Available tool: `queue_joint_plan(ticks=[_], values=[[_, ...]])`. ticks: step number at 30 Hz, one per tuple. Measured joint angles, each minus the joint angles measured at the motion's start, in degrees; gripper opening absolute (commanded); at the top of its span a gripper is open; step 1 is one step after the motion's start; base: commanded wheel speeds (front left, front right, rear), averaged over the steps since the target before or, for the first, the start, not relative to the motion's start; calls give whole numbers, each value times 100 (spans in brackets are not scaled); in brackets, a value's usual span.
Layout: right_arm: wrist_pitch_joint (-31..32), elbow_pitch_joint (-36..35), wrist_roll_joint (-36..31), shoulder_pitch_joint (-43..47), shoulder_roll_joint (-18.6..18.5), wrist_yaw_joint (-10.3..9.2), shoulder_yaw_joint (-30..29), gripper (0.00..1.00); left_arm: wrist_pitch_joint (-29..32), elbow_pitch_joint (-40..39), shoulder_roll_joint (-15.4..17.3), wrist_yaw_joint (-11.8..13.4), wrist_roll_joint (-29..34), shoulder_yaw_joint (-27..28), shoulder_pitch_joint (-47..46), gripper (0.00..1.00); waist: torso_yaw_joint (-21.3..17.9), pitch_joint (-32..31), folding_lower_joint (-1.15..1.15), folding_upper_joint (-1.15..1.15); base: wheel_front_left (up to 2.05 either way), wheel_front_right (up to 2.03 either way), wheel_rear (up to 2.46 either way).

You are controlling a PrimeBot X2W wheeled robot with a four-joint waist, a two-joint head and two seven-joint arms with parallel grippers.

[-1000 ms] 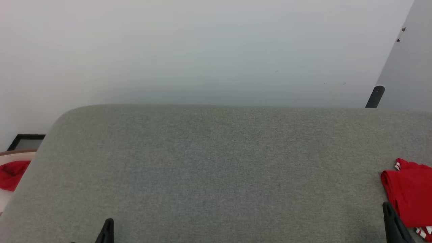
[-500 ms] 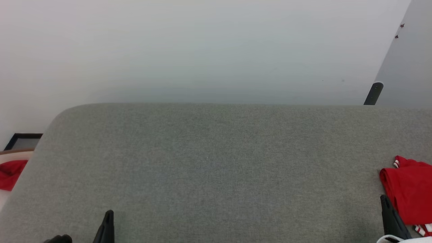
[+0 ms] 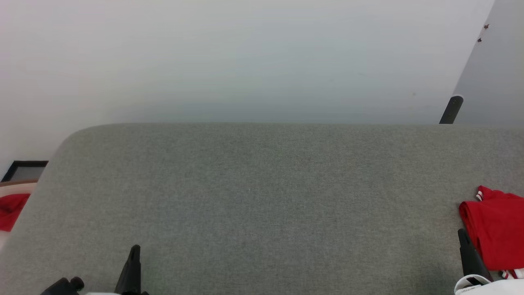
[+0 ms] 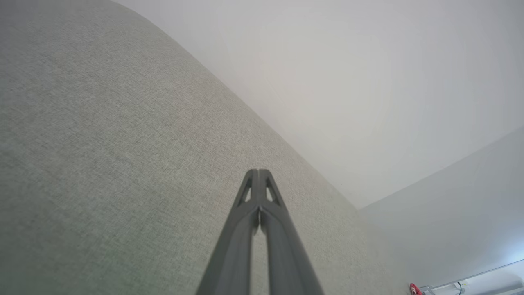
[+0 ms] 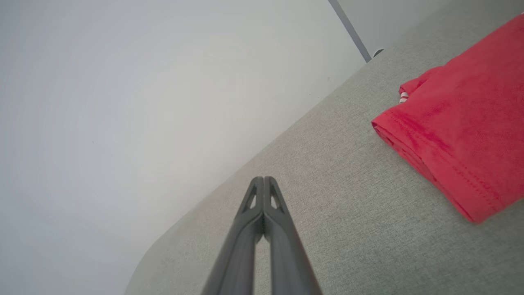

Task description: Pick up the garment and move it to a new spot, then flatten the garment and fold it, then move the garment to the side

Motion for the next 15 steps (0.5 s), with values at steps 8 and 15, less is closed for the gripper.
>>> queue_joint_plan(ticks=[8, 15], values=[[120, 67, 546, -107, 38, 0, -11, 0, 154, 32, -57, -5, -538, 45, -131, 0, -26, 31, 0, 0, 0, 0, 0], [213, 125, 965, -174, 87, -1, -25, 0, 271, 58, -112, -8, -965, 82, -229, 0, -48, 57, 0, 0, 0, 0, 0]])
